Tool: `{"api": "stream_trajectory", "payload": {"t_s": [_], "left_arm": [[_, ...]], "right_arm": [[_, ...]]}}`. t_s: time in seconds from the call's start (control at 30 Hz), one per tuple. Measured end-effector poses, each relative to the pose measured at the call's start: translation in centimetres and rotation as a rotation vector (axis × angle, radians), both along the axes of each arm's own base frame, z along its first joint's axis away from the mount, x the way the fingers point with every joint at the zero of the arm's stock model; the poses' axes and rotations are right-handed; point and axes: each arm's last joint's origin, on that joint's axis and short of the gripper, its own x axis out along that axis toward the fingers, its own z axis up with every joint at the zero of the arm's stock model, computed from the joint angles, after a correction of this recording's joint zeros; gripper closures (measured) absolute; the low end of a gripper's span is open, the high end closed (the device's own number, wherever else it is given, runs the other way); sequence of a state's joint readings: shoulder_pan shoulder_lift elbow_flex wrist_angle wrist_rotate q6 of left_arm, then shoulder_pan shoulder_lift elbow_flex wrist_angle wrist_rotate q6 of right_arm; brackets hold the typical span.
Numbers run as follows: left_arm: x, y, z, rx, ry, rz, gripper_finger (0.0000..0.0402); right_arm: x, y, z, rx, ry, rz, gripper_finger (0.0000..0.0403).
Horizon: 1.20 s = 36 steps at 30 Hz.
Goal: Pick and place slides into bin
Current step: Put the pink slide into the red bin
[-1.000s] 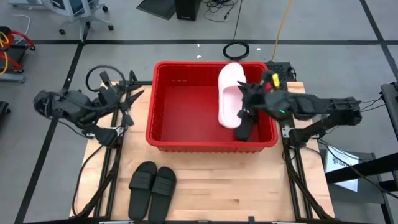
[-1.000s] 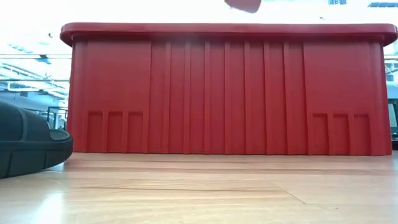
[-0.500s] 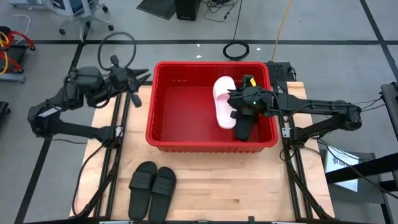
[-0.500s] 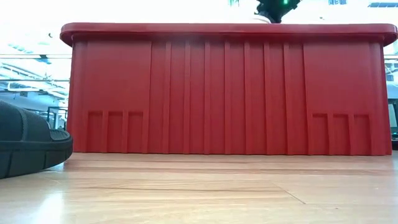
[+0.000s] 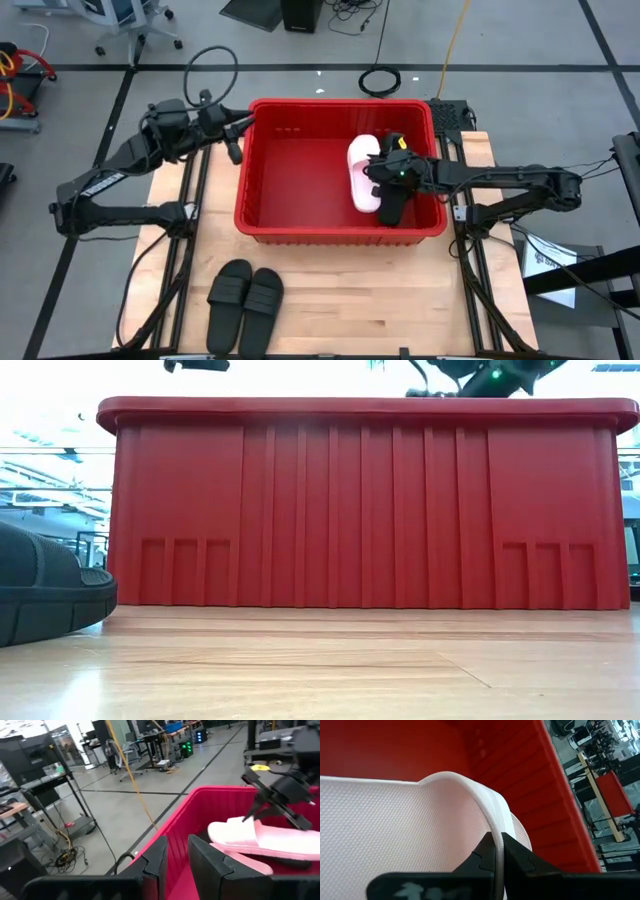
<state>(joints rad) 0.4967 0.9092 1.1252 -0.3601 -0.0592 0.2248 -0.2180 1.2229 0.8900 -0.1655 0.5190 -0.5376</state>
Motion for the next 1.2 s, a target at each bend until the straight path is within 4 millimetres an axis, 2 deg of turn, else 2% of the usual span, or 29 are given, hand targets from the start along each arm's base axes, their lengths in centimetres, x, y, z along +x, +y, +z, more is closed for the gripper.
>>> {"api": "stream_trajectory", "payload": {"t_s": [0.13,0.37,0.77,1.2], "left_arm": [[0.1,0.5,-0.8,-0.028,-0.008,0.013,0.0321],[0.0,0.7,-0.8,-0.024,-0.012,0.019,0.0321],[0.0,0.7,-0.8,-0.021,-0.016,0.02,0.0321],[0.1,0.7,-0.7,-0.028,-0.025,0.02,0.0321]], "right_arm": [[-0.3,0.1,-1.6,0.018,0.004,-0.004,0.0403],[-1.1,0.4,-4.0,0.086,0.025,-0.02,0.0403],[-1.2,0.6,-5.7,0.145,-0.061,-0.005,0.0402],[-1.4,0.6,-7.6,0.149,-0.034,-0.009,0.0402]]}}
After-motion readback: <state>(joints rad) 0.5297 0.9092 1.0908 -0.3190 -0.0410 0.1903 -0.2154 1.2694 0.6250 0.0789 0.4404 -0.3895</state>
